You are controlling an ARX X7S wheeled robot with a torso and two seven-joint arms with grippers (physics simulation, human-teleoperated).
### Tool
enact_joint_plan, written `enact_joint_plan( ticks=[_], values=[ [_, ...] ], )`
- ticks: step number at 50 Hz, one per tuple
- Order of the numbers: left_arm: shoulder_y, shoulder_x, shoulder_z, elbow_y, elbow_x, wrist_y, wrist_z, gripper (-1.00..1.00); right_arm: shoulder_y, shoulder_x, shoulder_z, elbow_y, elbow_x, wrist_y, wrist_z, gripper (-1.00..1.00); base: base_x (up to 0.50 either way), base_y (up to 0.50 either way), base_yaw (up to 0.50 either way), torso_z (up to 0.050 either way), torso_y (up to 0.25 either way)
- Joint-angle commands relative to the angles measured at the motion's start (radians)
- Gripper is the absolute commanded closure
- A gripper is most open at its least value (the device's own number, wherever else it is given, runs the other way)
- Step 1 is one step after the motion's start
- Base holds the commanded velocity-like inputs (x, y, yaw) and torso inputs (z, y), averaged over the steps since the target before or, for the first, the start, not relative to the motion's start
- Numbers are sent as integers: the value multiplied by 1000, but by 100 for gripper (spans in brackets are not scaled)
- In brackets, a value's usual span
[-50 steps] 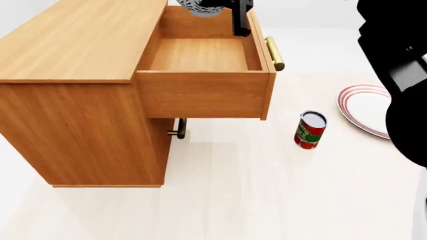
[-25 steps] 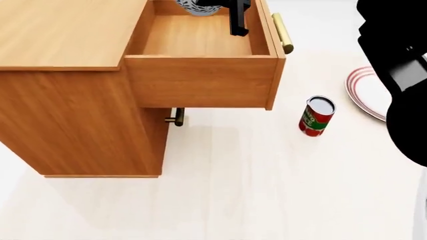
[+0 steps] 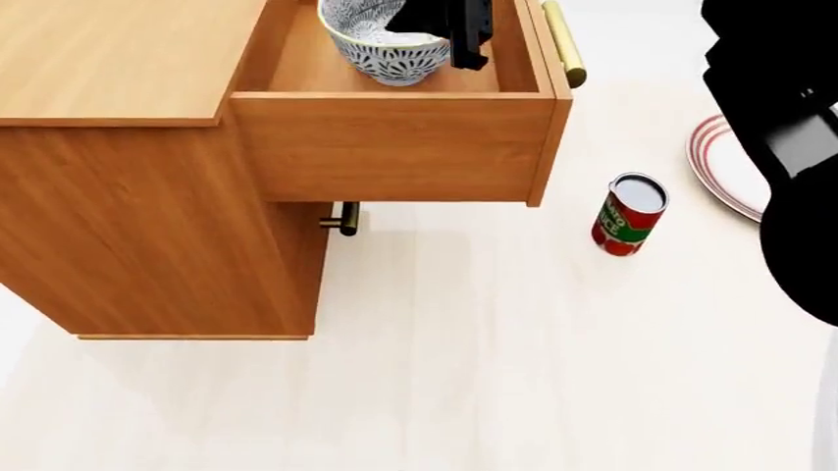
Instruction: Put the bowl in the top drawer of the cabinet.
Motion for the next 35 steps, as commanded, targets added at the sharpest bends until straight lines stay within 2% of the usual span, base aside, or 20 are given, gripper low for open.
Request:
enact_joint_plan(
  ticks=[1, 19, 31, 35],
  values=[
    [0, 7, 3, 1, 9, 1, 3, -100, 5, 0, 6, -1, 5, 6, 1, -100, 0, 0, 0, 0, 0],
    [8, -1, -13, 5, -14, 8, -3, -100, 26, 0, 11, 6, 26, 9, -7, -100, 0, 0, 0, 0, 0],
    [21, -3, -30, 7, -21, 4, -2, -100, 61, 0, 16, 19, 60, -8, -24, -100, 0, 0, 0, 0, 126],
    [35, 10, -41, 8, -9, -5, 9, -100, 63, 0, 21, 45, 47, -92, 6, -100, 0, 0, 0, 0, 138]
  ],
)
